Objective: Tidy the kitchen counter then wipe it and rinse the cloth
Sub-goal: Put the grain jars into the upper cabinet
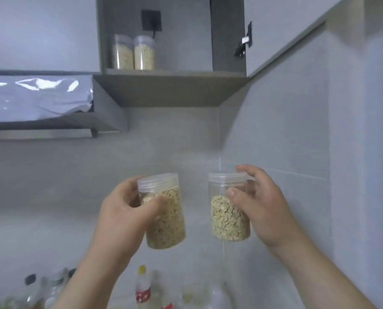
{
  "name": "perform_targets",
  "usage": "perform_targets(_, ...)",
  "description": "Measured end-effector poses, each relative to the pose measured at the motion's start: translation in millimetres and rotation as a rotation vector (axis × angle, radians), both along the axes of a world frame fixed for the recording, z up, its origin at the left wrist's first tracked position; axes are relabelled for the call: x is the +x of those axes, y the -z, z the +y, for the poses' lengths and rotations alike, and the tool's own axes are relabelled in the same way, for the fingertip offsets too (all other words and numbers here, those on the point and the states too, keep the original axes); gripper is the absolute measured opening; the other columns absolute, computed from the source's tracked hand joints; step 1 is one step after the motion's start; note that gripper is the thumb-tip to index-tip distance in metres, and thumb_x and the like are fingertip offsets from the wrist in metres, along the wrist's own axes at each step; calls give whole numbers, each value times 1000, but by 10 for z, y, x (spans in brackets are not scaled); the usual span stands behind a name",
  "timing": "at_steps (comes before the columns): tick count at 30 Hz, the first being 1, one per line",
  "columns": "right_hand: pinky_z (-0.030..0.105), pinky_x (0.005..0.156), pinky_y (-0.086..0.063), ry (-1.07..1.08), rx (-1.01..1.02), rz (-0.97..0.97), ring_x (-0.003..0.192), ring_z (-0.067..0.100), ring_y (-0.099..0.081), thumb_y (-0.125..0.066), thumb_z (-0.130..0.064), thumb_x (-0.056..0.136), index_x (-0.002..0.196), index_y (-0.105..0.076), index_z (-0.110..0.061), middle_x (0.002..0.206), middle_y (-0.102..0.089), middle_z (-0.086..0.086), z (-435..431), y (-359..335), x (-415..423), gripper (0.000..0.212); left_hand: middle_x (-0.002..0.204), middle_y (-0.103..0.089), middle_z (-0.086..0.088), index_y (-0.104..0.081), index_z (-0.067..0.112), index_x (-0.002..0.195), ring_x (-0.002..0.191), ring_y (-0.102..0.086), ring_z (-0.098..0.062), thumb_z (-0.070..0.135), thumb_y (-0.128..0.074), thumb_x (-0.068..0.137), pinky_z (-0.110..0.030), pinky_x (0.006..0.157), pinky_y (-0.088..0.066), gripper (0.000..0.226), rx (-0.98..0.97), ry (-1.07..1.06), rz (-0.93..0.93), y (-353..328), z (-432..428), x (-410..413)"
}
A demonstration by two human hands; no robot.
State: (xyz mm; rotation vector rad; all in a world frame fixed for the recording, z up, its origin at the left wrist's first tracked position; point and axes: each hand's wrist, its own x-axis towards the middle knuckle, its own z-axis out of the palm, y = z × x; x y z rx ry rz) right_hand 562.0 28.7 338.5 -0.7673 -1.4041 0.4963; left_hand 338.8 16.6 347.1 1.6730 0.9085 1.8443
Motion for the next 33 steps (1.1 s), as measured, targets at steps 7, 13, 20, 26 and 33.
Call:
perform_targets(7, 21, 60, -52, -1, 134, -2, 76, 15, -70, -70, -32, 60, 109, -60, -19, 89, -73, 8, 70, -1050, -162, 51, 75, -74, 0, -74, 19, 76, 65, -67, -8, 24, -63, 58, -22, 55, -52, 21, 140, 45, -22, -1035, 157, -129)
perform_targets(13, 22, 62, -51, 65, 216, -47, 76, 12, -71, -71, -37, 61, 99, -63, -18, 85, -75, -1, 139, -1649, -193, 43, 81, -74, 3, -72, 21, 83, 76, -71, -13, 34, -66, 60, -37, 69, -58, 27, 208, 39, 62, -1689, 344, -138)
perform_targets(20, 40, 79, -57, 159, 251, -3, 85, 18, -70, -73, -42, 62, 100, -64, -19, 95, -72, 3, 538, -2108, -172, 45, 90, -70, -20, -71, 10, 81, 85, -70, -35, 36, -70, 57, -60, 75, -55, 35, 177, 41, 52, -2181, 705, -6)
perform_targets(26, 43, 84, -56, 231, 302, -24, 91, 16, -67, -68, -57, 55, 101, -63, -25, 99, -69, -4, 954, -2500, -173, 56, 88, -71, -18, -69, 14, 79, 83, -70, -32, 37, -67, 61, -54, 73, -56, 29, 234, -66, 74, -2541, 985, 171)
perform_targets(33, 21, 63, -41, 237, 405, -26, 88, 5, -54, -66, -42, 84, 114, -53, -23, 103, -56, -10, 1349, -3090, -216, 38, 78, -60, -5, -62, 13, 82, 63, -55, -12, 25, -66, 81, -24, 55, -45, 13, 324, -171, 60, -3091, 1339, 316)
